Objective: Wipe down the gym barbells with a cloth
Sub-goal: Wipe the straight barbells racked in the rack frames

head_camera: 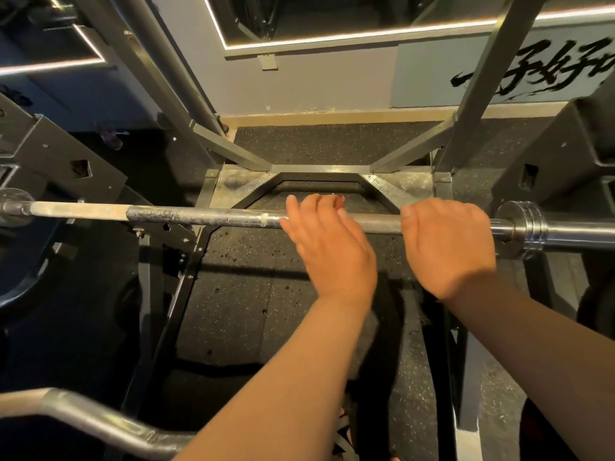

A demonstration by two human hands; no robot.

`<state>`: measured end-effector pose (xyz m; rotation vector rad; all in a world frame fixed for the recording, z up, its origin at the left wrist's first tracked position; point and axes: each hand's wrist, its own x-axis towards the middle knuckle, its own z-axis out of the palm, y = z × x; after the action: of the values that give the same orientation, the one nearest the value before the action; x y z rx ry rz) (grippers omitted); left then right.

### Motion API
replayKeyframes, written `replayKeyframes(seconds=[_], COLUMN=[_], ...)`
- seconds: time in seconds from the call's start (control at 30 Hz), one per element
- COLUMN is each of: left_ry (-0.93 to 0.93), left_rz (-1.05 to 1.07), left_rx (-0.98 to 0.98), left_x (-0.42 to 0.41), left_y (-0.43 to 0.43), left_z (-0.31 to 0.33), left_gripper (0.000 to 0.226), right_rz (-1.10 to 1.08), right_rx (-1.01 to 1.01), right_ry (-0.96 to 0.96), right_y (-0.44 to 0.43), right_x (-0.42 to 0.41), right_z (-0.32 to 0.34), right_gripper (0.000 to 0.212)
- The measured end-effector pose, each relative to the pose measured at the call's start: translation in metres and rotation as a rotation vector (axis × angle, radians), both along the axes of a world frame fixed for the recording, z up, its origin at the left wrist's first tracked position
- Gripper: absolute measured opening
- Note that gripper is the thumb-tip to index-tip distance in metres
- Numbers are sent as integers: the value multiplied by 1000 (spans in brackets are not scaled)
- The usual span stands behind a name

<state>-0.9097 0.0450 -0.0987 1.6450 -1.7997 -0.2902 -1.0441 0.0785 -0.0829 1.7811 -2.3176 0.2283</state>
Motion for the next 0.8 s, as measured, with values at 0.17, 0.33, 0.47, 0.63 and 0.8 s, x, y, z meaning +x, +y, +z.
replayKeyframes(seconds=[0.17, 0.33, 0.47, 0.63, 0.8], left_ry=[-159, -172, -78, -191, -242], left_rz=[-338, -320, -110, -343, -363], left_rx=[-88, -75, 31, 42, -24], left_x=[-14, 36, 5, -15, 28], left_y=[8, -13, -4, 12, -8], left_z=[2, 9, 11, 16, 19], left_gripper=[36, 25, 29, 38, 22], right_rz=[1, 9, -1, -19, -27], right_rx=[-10, -76, -50, 50, 15], right_ry=[-15, -87, -37, 25, -126], right_y=[0, 3, 3, 3, 6], right_x=[1, 0, 3, 4, 4], right_z=[-1, 2, 0, 8, 10], right_gripper=[51, 48, 52, 51, 49])
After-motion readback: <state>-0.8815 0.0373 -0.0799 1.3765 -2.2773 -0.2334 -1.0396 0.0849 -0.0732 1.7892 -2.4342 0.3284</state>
